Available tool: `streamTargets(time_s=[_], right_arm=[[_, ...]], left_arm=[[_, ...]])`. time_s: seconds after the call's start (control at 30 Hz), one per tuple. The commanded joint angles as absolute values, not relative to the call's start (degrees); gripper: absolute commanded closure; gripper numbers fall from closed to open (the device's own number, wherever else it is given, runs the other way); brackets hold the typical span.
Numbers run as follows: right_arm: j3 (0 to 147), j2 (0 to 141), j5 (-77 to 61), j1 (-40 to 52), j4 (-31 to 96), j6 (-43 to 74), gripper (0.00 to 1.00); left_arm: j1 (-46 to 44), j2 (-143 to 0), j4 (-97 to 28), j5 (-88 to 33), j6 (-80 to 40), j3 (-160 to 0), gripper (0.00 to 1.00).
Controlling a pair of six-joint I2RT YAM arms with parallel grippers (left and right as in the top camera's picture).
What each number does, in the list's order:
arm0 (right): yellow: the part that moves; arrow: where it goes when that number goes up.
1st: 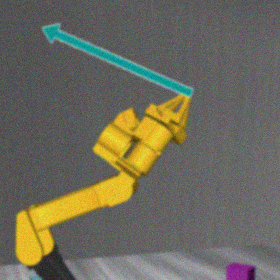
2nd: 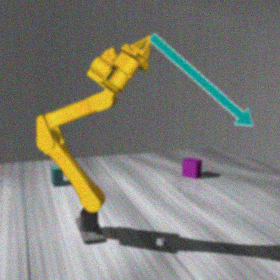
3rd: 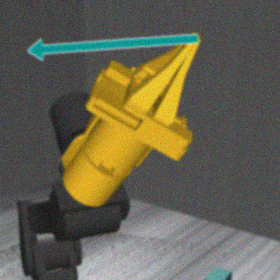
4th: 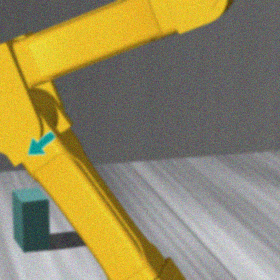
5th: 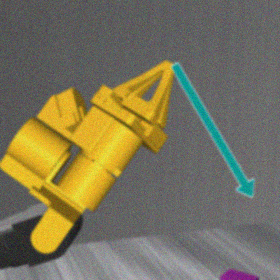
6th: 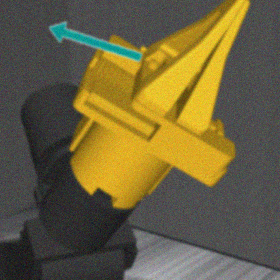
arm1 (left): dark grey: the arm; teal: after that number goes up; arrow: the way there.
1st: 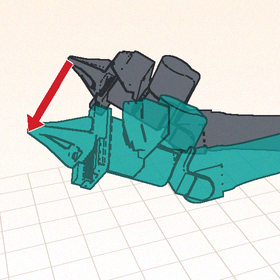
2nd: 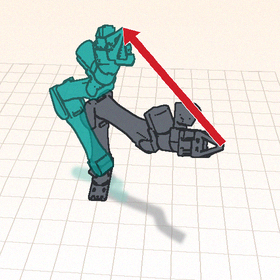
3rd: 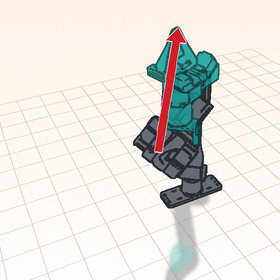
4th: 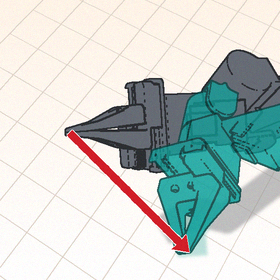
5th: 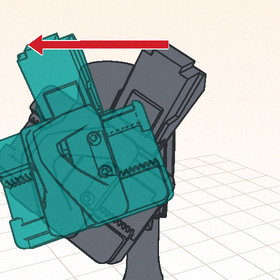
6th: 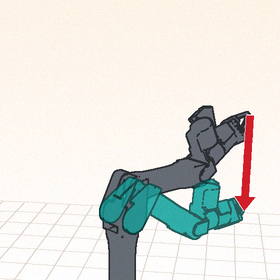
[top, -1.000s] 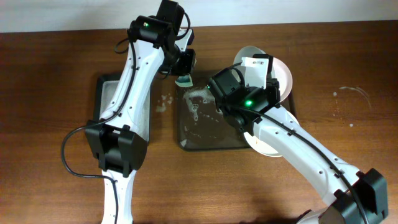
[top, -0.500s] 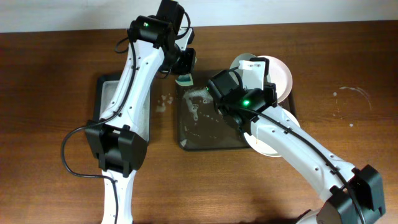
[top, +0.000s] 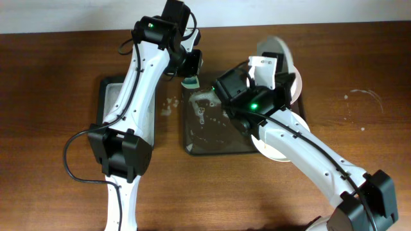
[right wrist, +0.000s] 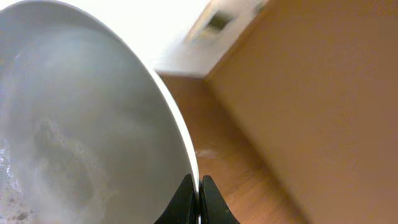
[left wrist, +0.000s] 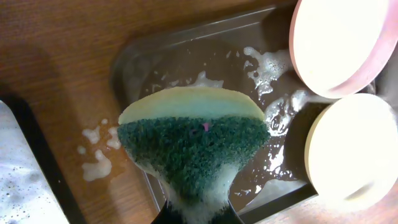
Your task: Clean dirty plates on tray and stack at the side
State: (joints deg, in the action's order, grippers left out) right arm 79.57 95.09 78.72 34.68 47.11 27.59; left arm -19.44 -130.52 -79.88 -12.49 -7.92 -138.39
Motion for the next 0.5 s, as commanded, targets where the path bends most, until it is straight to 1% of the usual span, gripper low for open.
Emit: streamTargets(time_s=[0.0, 0.33, 0.47], right_arm=[[79.4, 94.5, 89.2, 35.3, 44.9, 21.0, 0.96], [79.4, 94.5, 91.2, 36.2, 44.7, 19.9, 0.96], [79.4, 94.5, 91.2, 35.9, 42.5, 19.8, 0.96]], left_arm=[[-19.2, -131.7, -79.7, -13.1, -8.3, -138.7, 0.99], [-19.2, -131.7, -79.7, -13.1, -8.3, -138.7, 0.99], [-19.2, -131.7, -79.7, -13.1, -8.3, -138.7, 0.99]])
